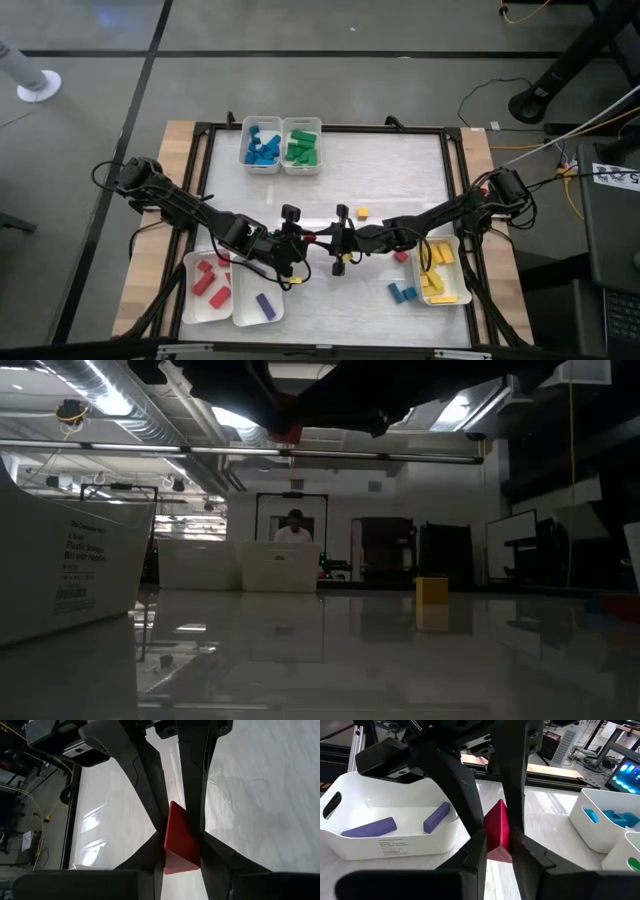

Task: Sort blocks
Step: Put the red block into the bottom left white bin

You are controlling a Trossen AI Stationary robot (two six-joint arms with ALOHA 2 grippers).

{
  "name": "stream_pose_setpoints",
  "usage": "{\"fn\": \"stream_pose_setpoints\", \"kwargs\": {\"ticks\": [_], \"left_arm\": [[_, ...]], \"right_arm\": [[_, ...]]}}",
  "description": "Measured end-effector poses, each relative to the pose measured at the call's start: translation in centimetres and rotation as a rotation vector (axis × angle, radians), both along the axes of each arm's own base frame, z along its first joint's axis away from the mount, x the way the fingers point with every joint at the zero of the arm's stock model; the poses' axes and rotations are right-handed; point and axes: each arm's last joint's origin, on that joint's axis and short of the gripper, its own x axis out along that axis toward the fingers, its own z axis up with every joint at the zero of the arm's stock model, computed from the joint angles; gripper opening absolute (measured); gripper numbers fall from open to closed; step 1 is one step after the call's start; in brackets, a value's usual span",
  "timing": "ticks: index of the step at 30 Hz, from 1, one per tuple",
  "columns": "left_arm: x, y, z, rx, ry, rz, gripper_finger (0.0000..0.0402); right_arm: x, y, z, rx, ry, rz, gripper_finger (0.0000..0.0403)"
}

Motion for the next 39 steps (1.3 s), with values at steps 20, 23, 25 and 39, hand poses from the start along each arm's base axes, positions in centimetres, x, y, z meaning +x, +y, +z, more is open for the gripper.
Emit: {"fn": "stream_pose_setpoints", "kwargs": {"ticks": [20, 23, 25, 39], "left_arm": [[0.0, 0.0, 0.0, 0.005, -0.005, 0.005, 0.0086], [0.0, 0.1, 0.0, 0.005, -0.005, 0.006, 0.0087], [0.0, 0.1, 0.0, 0.005, -0.004, 0.005, 0.0087], [0.2, 0.0, 0.4, -0.030, -0.042, 0.027, 0.0087]], "right_arm": [[-0.1, 0.0, 0.1, -0.016, 0.002, 0.008, 0.0204], [-0.1, 0.0, 0.0, -0.063, 0.015, 0.010, 0.0206], [-0.1, 0.0, 0.0, -0.077, 0.023, 0.012, 0.0206], [-1.1, -0.4, 1.6, -0.086, 0.032, -0.002, 0.0206]]}}
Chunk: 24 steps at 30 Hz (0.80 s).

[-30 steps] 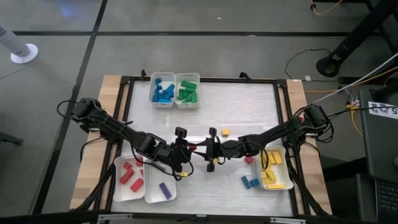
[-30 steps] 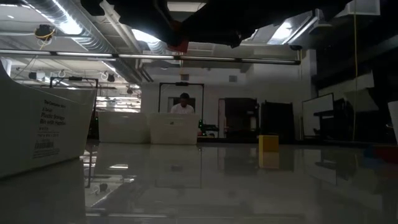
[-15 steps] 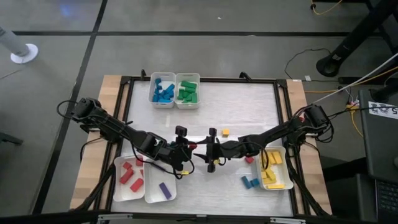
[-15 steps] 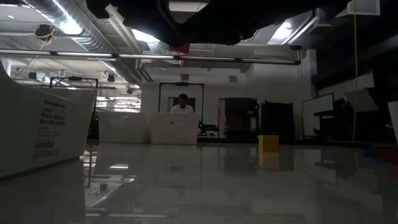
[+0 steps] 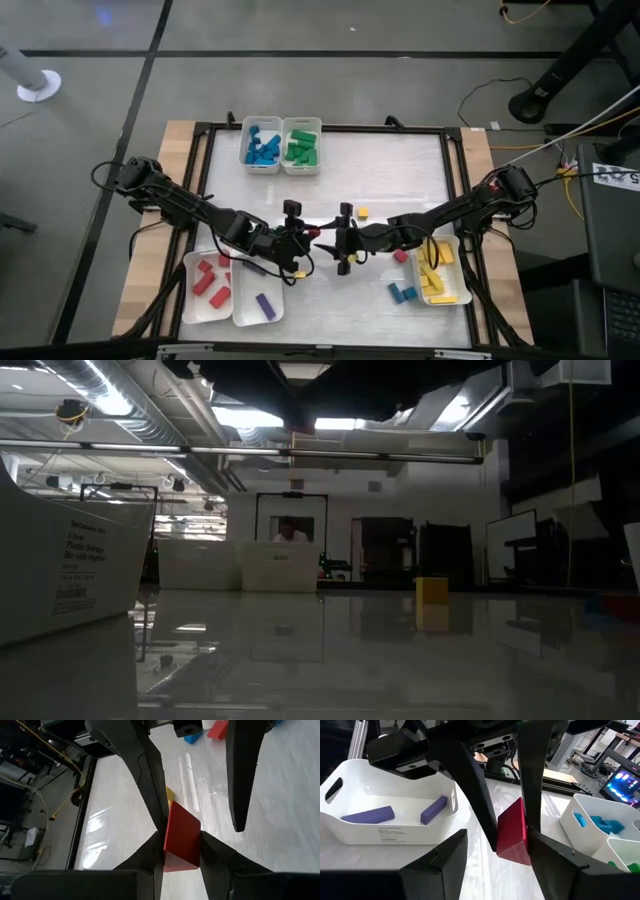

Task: Sort blocks
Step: Put the red block into the bottom left white bin

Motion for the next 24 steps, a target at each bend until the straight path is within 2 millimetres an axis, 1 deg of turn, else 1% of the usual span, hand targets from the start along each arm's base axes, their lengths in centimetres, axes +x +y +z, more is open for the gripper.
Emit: {"fn": "stream_pose_setpoints", "kwargs": {"ticks": [8, 11, 14, 20, 24], "left_arm": [[0.22, -0.14, 0.13, -0.037, -0.033, -0.007, 0.0092], [0.25, -0.20, 0.12, -0.043, -0.037, -0.012, 0.0092], [0.27, -0.22, 0.12, -0.047, -0.040, -0.010, 0.0092], [0.23, -0.45, 0.15, -0.077, -0.056, 0.001, 0.0093], [0.14, -0.70, 0.13, -0.089, -0.062, 0.006, 0.0093]], "right_arm": [[-0.10, 0.13, -0.08, 0.018, 0.025, 0.062, 0.0206], [-0.12, 0.22, -0.13, 0.029, 0.033, 0.097, 0.0199], [-0.12, 0.21, -0.14, 0.030, 0.035, 0.100, 0.0178], [-0.12, 0.16, -0.14, 0.023, 0.033, 0.082, 0.0119], [-0.12, 0.11, -0.13, 0.016, 0.031, 0.061, 0.0088]]}}
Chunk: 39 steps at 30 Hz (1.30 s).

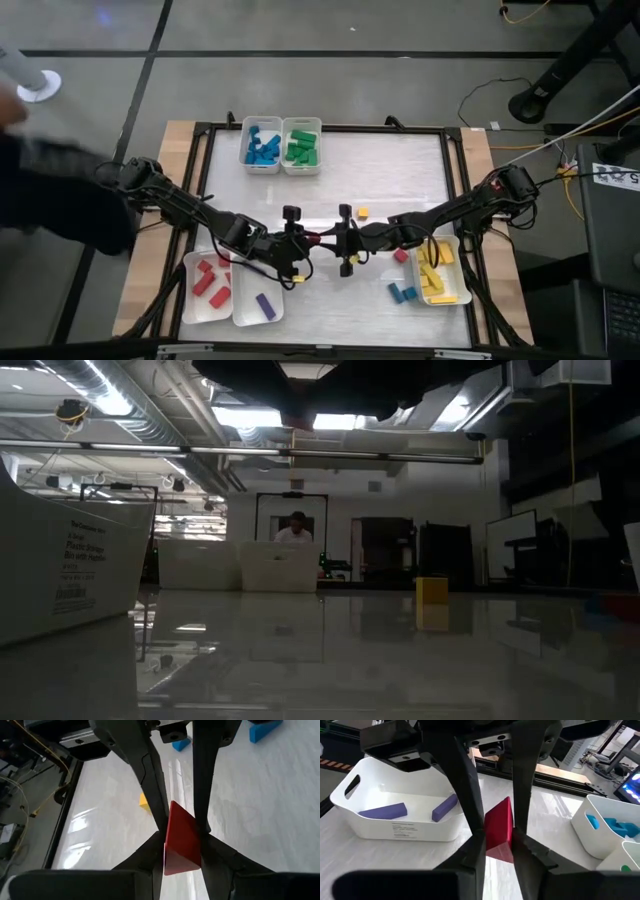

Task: Sort blocks
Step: Put the red block into the bottom left white bin

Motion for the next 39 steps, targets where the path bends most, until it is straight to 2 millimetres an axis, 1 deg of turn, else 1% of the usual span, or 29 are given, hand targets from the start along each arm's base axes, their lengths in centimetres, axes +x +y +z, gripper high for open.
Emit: {"fn": "stream_pose_setpoints", "kwargs": {"ticks": [4, 9, 13, 19, 22, 28, 31, 34, 39], "left_arm": [[-0.09, -0.18, 0.00, -0.043, -0.017, 0.028, 0.0093], [-0.12, -0.25, -0.01, -0.092, -0.035, 0.062, 0.0093], [-0.12, -0.25, -0.01, -0.096, -0.037, 0.063, 0.0093], [-0.12, -0.29, 0.00, -0.101, -0.037, 0.061, 0.0094], [0.00, -0.11, 0.02, -0.111, -0.041, 0.066, 0.0106], [0.05, 0.04, 0.01, -0.155, -0.058, 0.104, 0.0151], [0.05, 0.04, 0.02, -0.164, -0.063, 0.114, 0.0162], [0.05, 0.04, 0.02, -0.164, -0.063, 0.114, 0.0161], [0.05, 0.04, 0.02, -0.172, -0.067, 0.120, 0.0142]], "right_arm": [[0.00, 0.01, 0.01, 0.000, 0.000, 0.000, 0.0076], [0.00, 0.03, 0.01, 0.001, 0.000, 0.006, 0.0087], [0.01, 0.03, 0.02, 0.000, -0.001, 0.007, 0.0089], [0.01, 0.09, 0.00, 0.007, 0.002, 0.027, 0.0077], [0.02, 0.13, 0.00, 0.012, 0.003, 0.043, 0.0076], [0.02, 0.13, -0.05, 0.011, 0.006, 0.045, 0.0076], [0.02, 0.13, -0.06, 0.011, 0.007, 0.047, 0.0077], [0.02, 0.13, -0.06, 0.012, 0.006, 0.047, 0.0077], [0.03, 0.15, -0.06, 0.012, 0.005, 0.048, 0.0077]]}}
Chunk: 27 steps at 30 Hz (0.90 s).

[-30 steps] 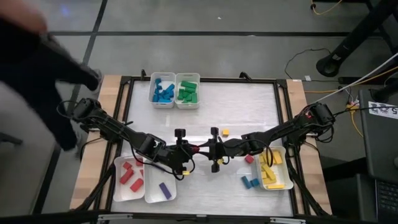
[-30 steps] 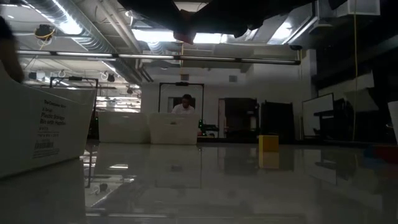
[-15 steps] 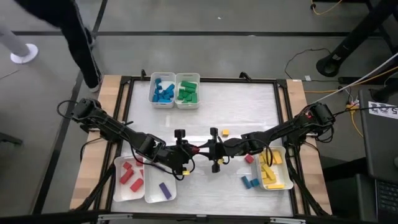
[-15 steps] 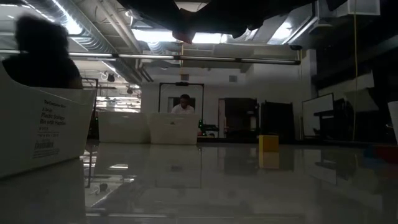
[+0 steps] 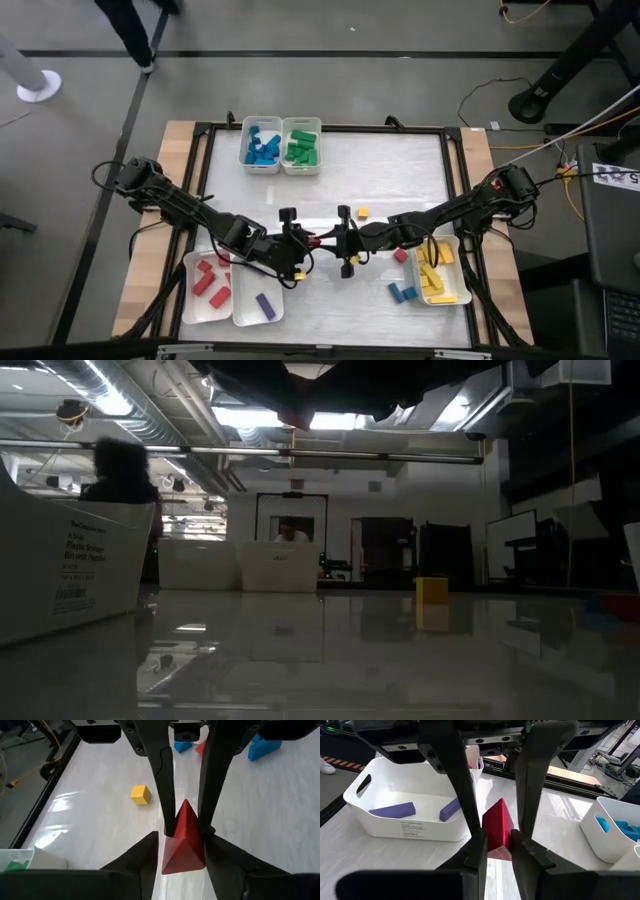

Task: Sort blocks
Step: Put the red block into the bottom left white bin

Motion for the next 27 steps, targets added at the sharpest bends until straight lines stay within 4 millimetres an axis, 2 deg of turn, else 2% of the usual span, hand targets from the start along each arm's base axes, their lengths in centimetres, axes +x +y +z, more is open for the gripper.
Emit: {"fn": "stream_pose_setpoints", "kwargs": {"ticks": [13, 23, 27], "left_arm": [[-0.03, 0.02, -0.04, -0.037, -0.010, 0.029, 0.0081], [-0.02, 0.04, 0.00, -0.026, -0.009, 0.027, 0.0079], [-0.02, 0.07, 0.02, -0.026, -0.010, 0.029, 0.0080]], "right_arm": [[0.00, 0.01, 0.00, 0.001, -0.001, 0.002, 0.0078], [0.03, -0.02, 0.05, 0.000, -0.010, -0.010, 0.0080], [0.04, -0.02, 0.06, 0.000, -0.012, -0.010, 0.0102]]}}
